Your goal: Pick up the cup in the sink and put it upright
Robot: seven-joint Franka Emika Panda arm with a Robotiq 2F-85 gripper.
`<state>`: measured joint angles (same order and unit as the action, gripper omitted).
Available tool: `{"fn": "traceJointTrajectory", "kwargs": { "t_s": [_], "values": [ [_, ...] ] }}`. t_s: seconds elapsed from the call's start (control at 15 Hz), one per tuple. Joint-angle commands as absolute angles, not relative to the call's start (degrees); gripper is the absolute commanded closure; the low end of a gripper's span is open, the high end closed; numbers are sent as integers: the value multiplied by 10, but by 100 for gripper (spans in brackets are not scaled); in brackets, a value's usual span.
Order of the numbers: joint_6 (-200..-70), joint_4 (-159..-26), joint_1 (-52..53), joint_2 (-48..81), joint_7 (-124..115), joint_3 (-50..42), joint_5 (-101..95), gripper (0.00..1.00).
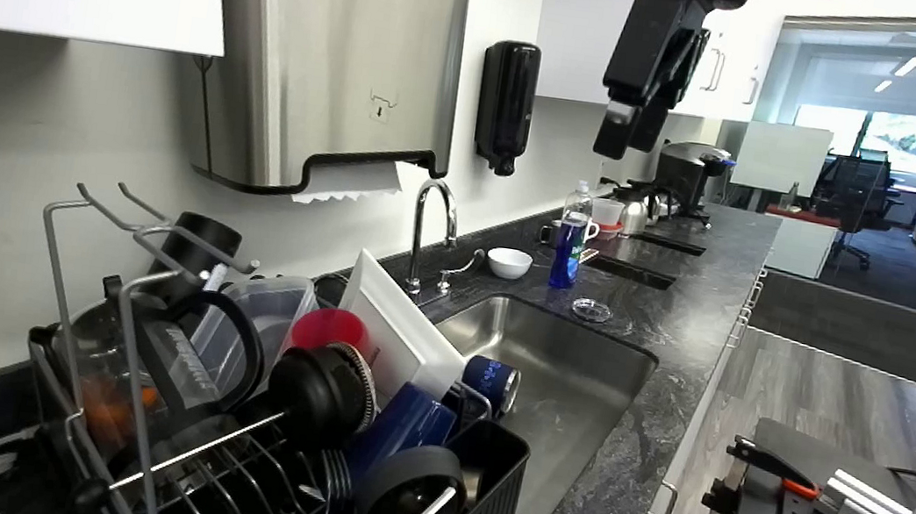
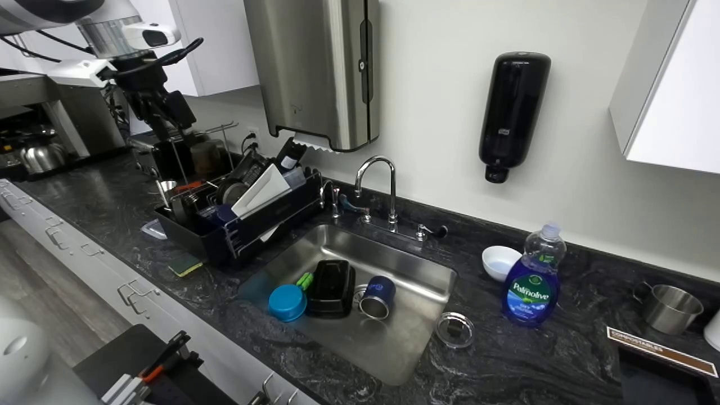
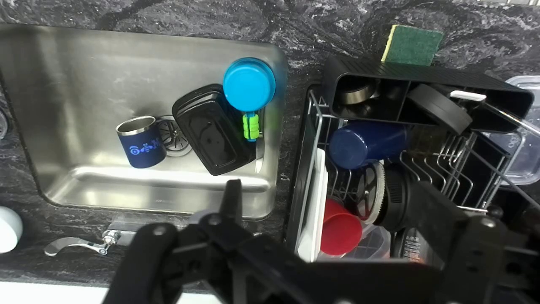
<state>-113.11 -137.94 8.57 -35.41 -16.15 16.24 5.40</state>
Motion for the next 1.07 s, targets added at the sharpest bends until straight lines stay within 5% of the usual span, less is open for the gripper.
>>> {"fn": "traceJointTrajectory", "kwargs": {
  "t_s": [0.0,1.0],
  "values": [
    [-1129,-1378,90,-353,-164,159,51,0],
    [-1184,-1394,91,-335,-113,139,48,0]
  ]
}}
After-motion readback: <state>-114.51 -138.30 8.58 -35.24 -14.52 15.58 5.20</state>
